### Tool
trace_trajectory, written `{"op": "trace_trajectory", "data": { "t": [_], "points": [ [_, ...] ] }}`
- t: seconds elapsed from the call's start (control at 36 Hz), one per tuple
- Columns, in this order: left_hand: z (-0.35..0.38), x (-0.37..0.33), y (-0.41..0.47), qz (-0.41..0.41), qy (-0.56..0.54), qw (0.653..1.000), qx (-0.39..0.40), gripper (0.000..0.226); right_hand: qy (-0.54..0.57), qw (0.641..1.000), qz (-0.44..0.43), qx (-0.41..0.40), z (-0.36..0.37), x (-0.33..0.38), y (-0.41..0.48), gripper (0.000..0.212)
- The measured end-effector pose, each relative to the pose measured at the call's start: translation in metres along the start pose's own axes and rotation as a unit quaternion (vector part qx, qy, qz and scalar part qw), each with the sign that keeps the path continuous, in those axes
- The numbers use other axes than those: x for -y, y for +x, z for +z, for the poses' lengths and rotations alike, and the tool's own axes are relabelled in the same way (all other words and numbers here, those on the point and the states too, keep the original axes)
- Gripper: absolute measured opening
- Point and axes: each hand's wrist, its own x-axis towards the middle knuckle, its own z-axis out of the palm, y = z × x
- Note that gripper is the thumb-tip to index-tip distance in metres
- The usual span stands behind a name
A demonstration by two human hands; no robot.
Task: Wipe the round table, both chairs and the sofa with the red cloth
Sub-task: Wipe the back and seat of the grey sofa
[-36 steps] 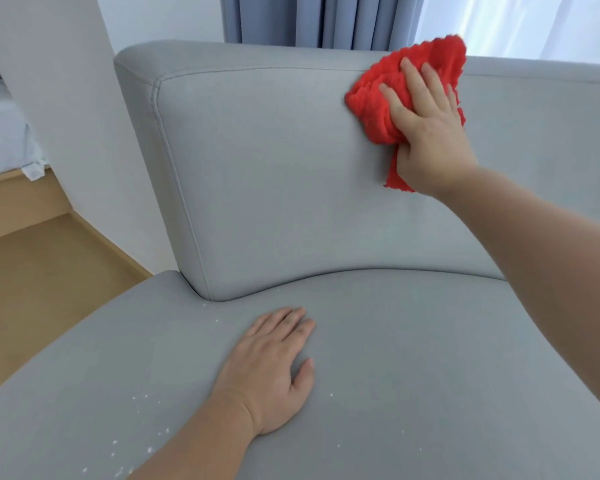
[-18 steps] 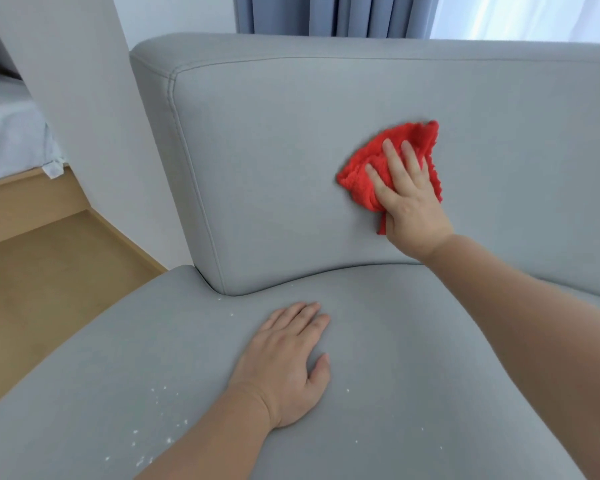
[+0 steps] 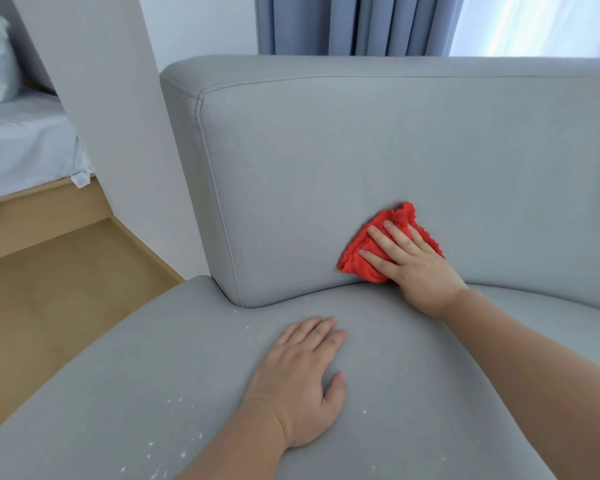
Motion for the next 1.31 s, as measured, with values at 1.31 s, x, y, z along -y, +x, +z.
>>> {"op": "trace_trajectory", "data": {
  "t": [1.31],
  "points": [
    [-0.092,0.129,-0.078,-0.117,0.017,0.991,0.066,0.088,0.151,0.975,0.165,-0.008,-0.150,-0.031,0.129,0.094]
  ]
}}
